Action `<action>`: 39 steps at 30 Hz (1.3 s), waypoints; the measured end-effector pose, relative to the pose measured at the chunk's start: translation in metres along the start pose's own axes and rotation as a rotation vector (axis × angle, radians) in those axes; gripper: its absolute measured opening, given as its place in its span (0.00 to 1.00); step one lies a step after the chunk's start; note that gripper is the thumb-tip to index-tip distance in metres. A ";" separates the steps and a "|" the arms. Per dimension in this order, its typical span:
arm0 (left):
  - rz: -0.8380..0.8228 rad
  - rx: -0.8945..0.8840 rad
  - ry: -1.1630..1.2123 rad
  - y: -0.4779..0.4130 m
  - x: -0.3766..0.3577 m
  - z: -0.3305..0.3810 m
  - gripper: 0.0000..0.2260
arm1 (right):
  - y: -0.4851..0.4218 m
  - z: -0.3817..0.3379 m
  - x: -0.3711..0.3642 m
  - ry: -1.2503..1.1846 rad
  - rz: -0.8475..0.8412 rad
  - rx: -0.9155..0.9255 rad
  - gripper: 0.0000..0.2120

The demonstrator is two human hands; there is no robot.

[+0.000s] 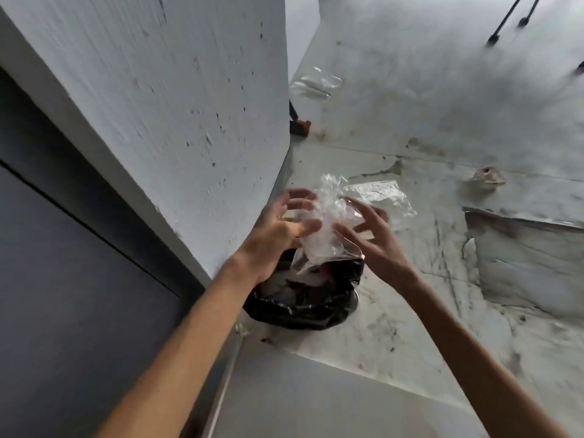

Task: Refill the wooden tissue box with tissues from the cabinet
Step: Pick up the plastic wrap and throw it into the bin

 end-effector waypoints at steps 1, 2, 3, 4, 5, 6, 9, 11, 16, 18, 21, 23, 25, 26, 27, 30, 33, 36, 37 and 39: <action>-0.028 -0.037 0.092 -0.013 -0.001 -0.006 0.14 | -0.008 0.008 0.004 0.024 -0.009 0.032 0.32; -0.081 -0.061 0.175 -0.022 -0.004 -0.014 0.13 | -0.011 0.019 0.010 -0.044 -0.051 0.060 0.34; -0.142 -0.066 0.241 -0.025 -0.010 -0.021 0.12 | -0.009 0.022 0.014 -0.212 -0.106 0.042 0.35; -0.198 -0.049 0.292 -0.025 -0.016 -0.026 0.11 | -0.006 0.022 0.018 -0.347 -0.176 0.004 0.34; -0.236 -0.022 0.340 -0.024 -0.021 -0.028 0.11 | -0.006 0.019 0.021 -0.445 -0.209 -0.030 0.32; -0.241 0.000 0.359 -0.021 -0.024 -0.029 0.12 | -0.005 0.016 0.024 -0.408 -0.225 -0.015 0.30; -0.040 -0.008 0.247 -0.009 -0.005 -0.027 0.18 | -0.020 0.003 0.048 -0.291 -0.118 0.012 0.25; 0.278 -0.056 0.001 -0.011 0.025 -0.032 0.16 | -0.037 -0.003 0.069 -0.260 0.063 0.089 0.18; 0.530 0.314 -0.726 -0.042 0.074 -0.113 0.22 | -0.035 0.007 0.000 -0.397 -0.295 -0.165 0.08; 0.477 0.430 -0.751 -0.042 0.073 -0.144 0.21 | -0.023 0.040 -0.041 -0.141 -0.478 -0.196 0.26; 0.506 0.416 -0.731 -0.041 0.070 -0.157 0.19 | -0.013 0.077 -0.091 0.545 -0.627 -0.045 0.31; 0.534 0.390 -0.720 -0.045 0.069 -0.150 0.21 | -0.014 0.096 -0.113 0.926 -0.629 0.072 0.28; 0.553 0.376 -0.726 -0.045 0.067 -0.145 0.22 | -0.014 0.102 -0.129 1.125 -0.626 0.063 0.24; 0.557 0.370 -0.720 -0.044 0.065 -0.146 0.23 | -0.015 0.103 -0.134 1.171 -0.605 0.041 0.23; 0.559 0.367 -0.711 -0.042 0.063 -0.146 0.22 | -0.017 0.106 -0.139 1.183 -0.585 0.026 0.23; 0.556 0.385 -0.699 -0.037 0.058 -0.147 0.22 | -0.016 0.113 -0.150 1.105 -0.575 -0.021 0.27; 0.542 0.388 -0.722 -0.037 0.054 -0.145 0.22 | -0.011 0.125 -0.149 1.012 -0.680 -0.123 0.28; 0.550 0.377 -0.757 -0.040 0.050 -0.143 0.22 | -0.012 0.130 -0.145 1.009 -0.736 -0.160 0.26; 0.560 0.381 -0.758 -0.040 0.050 -0.143 0.22 | -0.012 0.130 -0.143 1.047 -0.737 -0.127 0.27; 0.565 0.392 -0.763 -0.040 0.050 -0.144 0.23 | -0.010 0.126 -0.141 1.102 -0.780 -0.101 0.33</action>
Point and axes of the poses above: each hand's wrist, its own y-axis away from the middle knuckle, its own x-axis out of the back of the hand, z = x × y, the point moved 1 cm from there along -y, towards the middle knuckle, and after that the axes turned 13 degrees about x, right-handed, at the moved point
